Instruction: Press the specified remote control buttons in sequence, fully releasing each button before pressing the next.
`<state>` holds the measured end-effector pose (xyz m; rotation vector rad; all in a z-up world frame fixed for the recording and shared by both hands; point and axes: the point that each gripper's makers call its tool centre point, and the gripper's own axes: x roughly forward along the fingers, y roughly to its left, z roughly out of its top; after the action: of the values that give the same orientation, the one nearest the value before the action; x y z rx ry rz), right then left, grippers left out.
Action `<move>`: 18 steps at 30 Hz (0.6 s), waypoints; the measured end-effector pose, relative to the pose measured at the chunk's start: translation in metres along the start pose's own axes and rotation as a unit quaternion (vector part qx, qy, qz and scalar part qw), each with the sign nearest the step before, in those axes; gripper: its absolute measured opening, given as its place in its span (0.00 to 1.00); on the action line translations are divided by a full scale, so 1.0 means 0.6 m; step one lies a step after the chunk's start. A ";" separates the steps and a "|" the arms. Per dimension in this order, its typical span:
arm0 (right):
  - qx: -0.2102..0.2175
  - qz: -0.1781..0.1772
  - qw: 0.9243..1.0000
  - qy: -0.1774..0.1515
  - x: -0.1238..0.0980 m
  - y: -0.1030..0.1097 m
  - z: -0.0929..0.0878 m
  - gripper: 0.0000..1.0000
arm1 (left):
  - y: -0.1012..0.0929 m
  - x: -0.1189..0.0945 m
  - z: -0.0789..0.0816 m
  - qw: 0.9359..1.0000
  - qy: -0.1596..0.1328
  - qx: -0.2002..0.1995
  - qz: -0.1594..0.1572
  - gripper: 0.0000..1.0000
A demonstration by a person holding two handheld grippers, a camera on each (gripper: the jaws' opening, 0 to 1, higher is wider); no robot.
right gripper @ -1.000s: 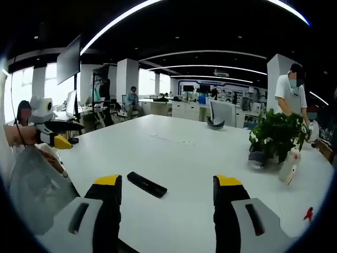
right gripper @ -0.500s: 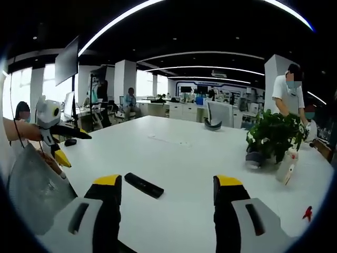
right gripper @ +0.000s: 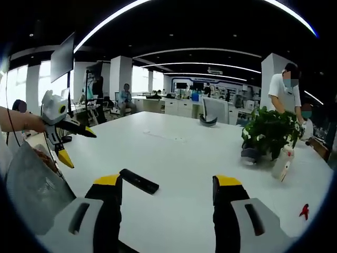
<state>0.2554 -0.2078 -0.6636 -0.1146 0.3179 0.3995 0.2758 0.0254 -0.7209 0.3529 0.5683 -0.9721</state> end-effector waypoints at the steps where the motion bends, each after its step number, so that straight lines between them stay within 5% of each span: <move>1: 0.001 0.000 1.000 0.001 0.000 0.001 -0.001 0.72 | 0.004 0.004 -0.002 1.000 0.006 -0.002 -0.004 1.00; 18: 0.025 -0.025 0.999 0.010 -0.004 -0.023 -0.011 0.69 | 0.019 0.046 -0.028 0.996 0.074 0.028 -0.040 0.98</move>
<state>0.2571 -0.2223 -0.6684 -0.0769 0.3444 0.3402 0.2928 0.0214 -0.7506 0.4571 0.6957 -1.0466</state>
